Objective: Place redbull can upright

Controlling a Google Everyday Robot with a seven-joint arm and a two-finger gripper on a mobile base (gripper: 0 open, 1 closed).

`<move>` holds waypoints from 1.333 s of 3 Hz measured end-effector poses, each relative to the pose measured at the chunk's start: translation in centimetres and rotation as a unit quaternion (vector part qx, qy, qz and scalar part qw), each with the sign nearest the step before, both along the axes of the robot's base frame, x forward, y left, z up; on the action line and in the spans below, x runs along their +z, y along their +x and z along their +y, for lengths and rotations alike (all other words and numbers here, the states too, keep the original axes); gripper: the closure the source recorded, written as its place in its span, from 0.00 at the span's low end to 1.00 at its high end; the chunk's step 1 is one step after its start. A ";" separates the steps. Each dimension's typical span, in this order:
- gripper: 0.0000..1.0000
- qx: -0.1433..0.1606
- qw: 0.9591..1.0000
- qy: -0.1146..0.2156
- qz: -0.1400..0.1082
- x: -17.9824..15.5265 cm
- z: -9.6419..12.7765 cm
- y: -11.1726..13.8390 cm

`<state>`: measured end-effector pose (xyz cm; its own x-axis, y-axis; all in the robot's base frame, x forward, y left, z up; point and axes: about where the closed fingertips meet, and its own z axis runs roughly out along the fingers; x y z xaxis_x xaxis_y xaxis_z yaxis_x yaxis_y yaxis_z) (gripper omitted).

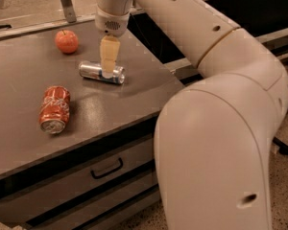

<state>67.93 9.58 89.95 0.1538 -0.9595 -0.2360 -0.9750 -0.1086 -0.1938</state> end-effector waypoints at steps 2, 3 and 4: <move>0.00 -0.061 0.998 -0.009 0.026 -2.3 3.5 0.7; 0.00 -0.080 0.996 -0.019 0.033 -3.3 5.3 0.5; 0.18 -0.100 0.994 -0.029 0.040 -4.7 6.1 0.1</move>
Offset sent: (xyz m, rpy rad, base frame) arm -0.0012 0.0509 -0.0292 -0.0437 0.0920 -0.2111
